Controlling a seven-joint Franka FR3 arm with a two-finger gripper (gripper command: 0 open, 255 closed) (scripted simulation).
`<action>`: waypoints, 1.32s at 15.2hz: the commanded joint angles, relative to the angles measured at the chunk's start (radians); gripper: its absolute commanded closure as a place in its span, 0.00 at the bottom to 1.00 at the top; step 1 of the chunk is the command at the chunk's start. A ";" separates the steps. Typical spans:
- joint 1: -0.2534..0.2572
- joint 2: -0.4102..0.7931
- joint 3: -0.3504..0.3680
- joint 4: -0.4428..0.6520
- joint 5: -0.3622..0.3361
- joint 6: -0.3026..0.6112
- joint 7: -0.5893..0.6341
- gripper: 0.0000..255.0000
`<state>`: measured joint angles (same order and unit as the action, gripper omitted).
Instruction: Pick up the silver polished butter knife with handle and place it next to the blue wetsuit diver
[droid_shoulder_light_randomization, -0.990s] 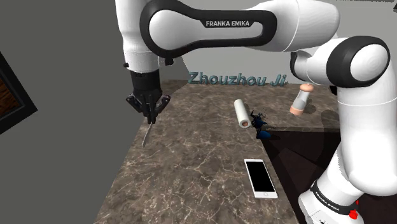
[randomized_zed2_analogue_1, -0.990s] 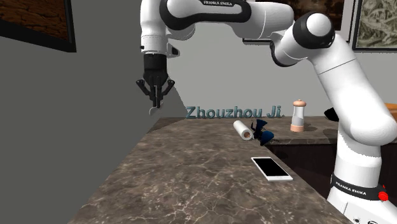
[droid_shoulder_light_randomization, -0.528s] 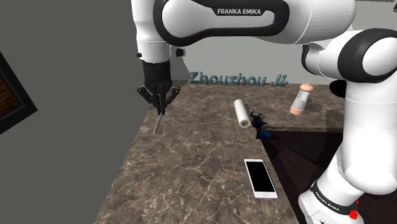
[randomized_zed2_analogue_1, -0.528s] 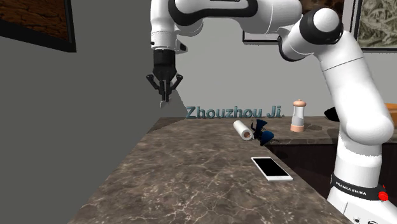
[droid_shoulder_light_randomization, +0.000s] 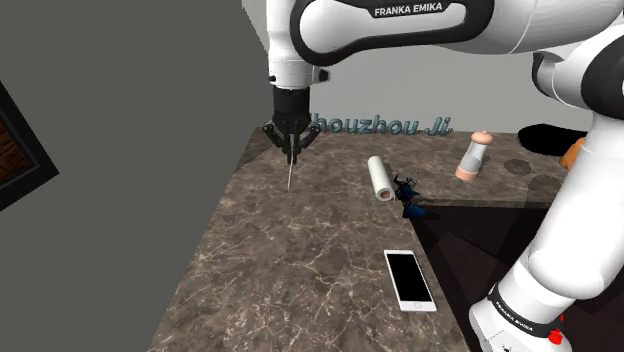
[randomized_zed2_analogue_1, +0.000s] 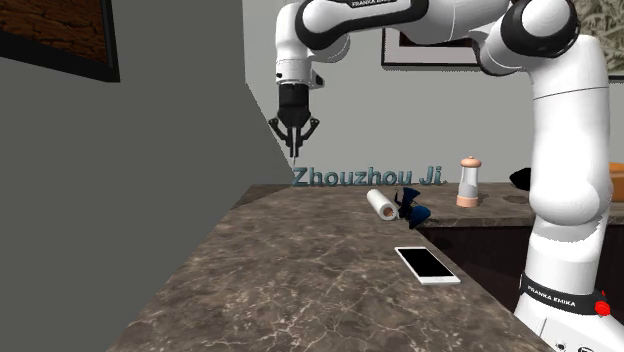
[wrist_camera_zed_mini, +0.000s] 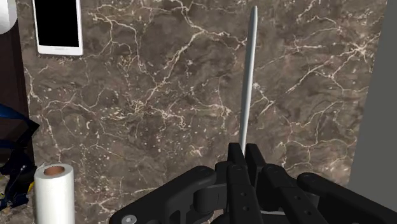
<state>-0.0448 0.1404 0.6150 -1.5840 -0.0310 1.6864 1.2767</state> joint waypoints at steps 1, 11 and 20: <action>-0.041 -0.053 -0.020 -0.055 0.032 0.010 -0.063 1.00; -0.179 -0.208 -0.150 -0.215 0.106 0.023 -0.343 1.00; -0.278 -0.244 -0.274 -0.254 0.103 0.017 -0.566 1.00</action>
<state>-0.3130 -0.1083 0.3528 -1.8478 0.0755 1.7095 0.7333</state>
